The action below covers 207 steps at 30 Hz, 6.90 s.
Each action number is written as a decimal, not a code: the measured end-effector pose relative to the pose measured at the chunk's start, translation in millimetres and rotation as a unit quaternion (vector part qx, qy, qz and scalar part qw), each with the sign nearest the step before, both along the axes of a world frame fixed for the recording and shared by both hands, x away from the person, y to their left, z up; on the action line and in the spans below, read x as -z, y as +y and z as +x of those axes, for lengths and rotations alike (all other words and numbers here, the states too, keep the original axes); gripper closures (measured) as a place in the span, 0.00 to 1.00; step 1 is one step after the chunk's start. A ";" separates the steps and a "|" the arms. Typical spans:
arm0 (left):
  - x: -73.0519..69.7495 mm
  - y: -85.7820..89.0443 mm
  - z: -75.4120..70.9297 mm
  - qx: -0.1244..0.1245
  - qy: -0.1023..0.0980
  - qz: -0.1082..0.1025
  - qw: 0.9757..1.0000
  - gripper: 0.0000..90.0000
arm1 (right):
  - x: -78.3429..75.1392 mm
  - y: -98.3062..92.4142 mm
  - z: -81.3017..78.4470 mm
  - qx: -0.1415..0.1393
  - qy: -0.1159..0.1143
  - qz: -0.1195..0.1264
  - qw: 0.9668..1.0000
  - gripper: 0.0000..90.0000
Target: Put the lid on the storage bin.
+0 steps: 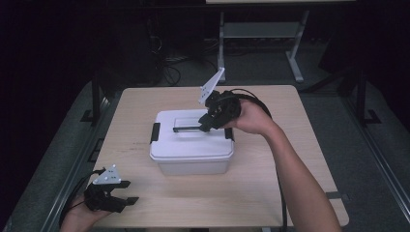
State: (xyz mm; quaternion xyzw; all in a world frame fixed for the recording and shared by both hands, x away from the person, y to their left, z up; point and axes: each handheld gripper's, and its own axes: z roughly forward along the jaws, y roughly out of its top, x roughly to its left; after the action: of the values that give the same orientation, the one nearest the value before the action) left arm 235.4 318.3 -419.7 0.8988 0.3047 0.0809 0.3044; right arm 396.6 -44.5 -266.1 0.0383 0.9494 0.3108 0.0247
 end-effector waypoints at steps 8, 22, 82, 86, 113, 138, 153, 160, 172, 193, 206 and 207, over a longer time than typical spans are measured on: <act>0.4 -0.9 -0.2 0.000 0.000 -0.002 1.000 0.38 | -2.6 -11.0 -3.1 0.009 -0.003 0.002 1.000 0.76; 0.5 -1.4 -0.3 0.001 0.000 -0.001 1.000 0.38 | -3.3 -33.2 -10.4 0.029 -0.004 0.003 1.000 0.73; 3.7 -1.8 1.8 -0.004 0.004 0.005 1.000 0.37 | 13.5 -106.6 -32.3 0.094 0.005 0.003 0.996 0.66; 3.9 -1.8 2.0 -0.004 0.004 0.006 1.000 0.37 | 15.1 -109.1 -33.4 0.097 0.007 0.004 0.995 0.66; 4.9 -1.2 2.3 -0.005 0.006 0.006 1.000 0.37 | 34.0 -132.0 -41.5 0.119 0.021 0.005 0.993 0.62; 6.1 -2.2 3.1 -0.004 0.009 0.009 1.000 0.36 | 51.8 -153.8 -52.0 0.142 0.031 0.009 0.989 0.56; 6.5 -2.8 3.3 -0.003 0.010 0.005 1.000 0.36 | 67.7 -164.0 -58.5 0.152 0.042 0.012 0.987 0.54; 6.5 -2.8 3.5 -0.003 0.009 0.006 1.000 0.36 | 75.1 -168.0 -61.5 0.158 0.049 0.013 0.986 0.53; 5.9 -2.5 3.3 -0.003 0.009 0.006 1.000 0.36 | 84.2 -173.9 -67.0 0.160 0.053 0.011 0.986 0.53; 7.5 -5.6 4.0 -0.001 0.012 0.008 1.000 0.36 | 106.5 -184.5 -75.9 0.170 0.069 0.012 0.983 0.53; 7.5 -6.0 4.4 0.000 0.011 0.009 1.000 0.36 | 117.3 -190.4 -81.5 0.178 0.079 0.018 0.981 0.53; 7.5 -6.0 4.4 0.000 0.011 0.009 1.000 0.36 | 117.3 -190.4 -81.5 0.178 0.079 0.018 0.981 0.53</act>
State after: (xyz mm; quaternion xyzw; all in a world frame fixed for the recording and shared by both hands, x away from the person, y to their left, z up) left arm 239.8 312.3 -427.3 0.9023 0.3072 0.0740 0.2932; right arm 315.2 -234.9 -383.4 0.2317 0.9207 0.3141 0.0036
